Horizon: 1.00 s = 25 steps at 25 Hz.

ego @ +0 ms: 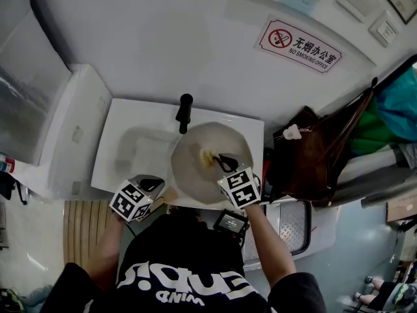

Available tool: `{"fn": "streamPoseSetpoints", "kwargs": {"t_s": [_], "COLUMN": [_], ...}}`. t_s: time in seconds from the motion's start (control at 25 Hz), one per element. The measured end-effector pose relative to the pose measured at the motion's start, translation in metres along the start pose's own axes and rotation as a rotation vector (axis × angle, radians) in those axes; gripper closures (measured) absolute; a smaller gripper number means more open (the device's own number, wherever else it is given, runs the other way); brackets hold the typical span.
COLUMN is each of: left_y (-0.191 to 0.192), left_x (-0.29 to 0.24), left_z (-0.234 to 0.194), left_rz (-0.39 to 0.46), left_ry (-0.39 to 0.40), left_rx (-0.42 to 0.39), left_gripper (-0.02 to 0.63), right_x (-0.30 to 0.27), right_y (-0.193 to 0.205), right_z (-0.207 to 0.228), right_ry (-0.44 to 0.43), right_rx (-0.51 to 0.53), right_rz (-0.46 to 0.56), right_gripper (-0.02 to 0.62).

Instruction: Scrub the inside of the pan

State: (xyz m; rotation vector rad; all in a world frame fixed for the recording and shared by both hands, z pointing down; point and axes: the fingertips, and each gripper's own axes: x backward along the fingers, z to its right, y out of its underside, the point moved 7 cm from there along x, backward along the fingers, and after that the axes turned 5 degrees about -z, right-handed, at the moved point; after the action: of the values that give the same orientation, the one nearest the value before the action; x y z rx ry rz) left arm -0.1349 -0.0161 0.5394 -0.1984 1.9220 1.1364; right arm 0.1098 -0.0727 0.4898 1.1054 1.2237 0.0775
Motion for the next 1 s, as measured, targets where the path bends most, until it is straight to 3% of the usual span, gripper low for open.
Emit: {"fn": "streamPoseSetpoints", "kwargs": {"t_s": [0.32, 0.48, 0.72, 0.88, 1.0], "left_y": [-0.06, -0.085, -0.102, -0.101, -0.097], "left_x": [0.025, 0.037, 0.048, 0.051, 0.049], "left_z": [0.017, 0.025, 0.03, 0.028, 0.025], "left_rz": [0.166, 0.305, 0.461, 0.56, 0.586], "left_ry": [-0.005, 0.014, -0.066, -0.104, -0.144], "left_rx": [-0.065, -0.055, -0.103, -0.103, -0.096], "left_gripper": [0.611, 0.611, 0.611, 0.611, 0.611], "right_x": [0.061, 0.08, 0.094, 0.098, 0.098], "right_y": [-0.002, -0.005, 0.001, 0.006, 0.008], "right_z": [-0.012, -0.028, -0.039, -0.038, -0.035], "right_ry": [0.024, 0.023, 0.076, 0.111, 0.125], "right_rx": [-0.133, -0.183, -0.262, -0.28, -0.291], "right_rz": [0.181, 0.312, 0.506, 0.559, 0.57], "right_gripper": [0.557, 0.557, 0.557, 0.557, 0.557]}}
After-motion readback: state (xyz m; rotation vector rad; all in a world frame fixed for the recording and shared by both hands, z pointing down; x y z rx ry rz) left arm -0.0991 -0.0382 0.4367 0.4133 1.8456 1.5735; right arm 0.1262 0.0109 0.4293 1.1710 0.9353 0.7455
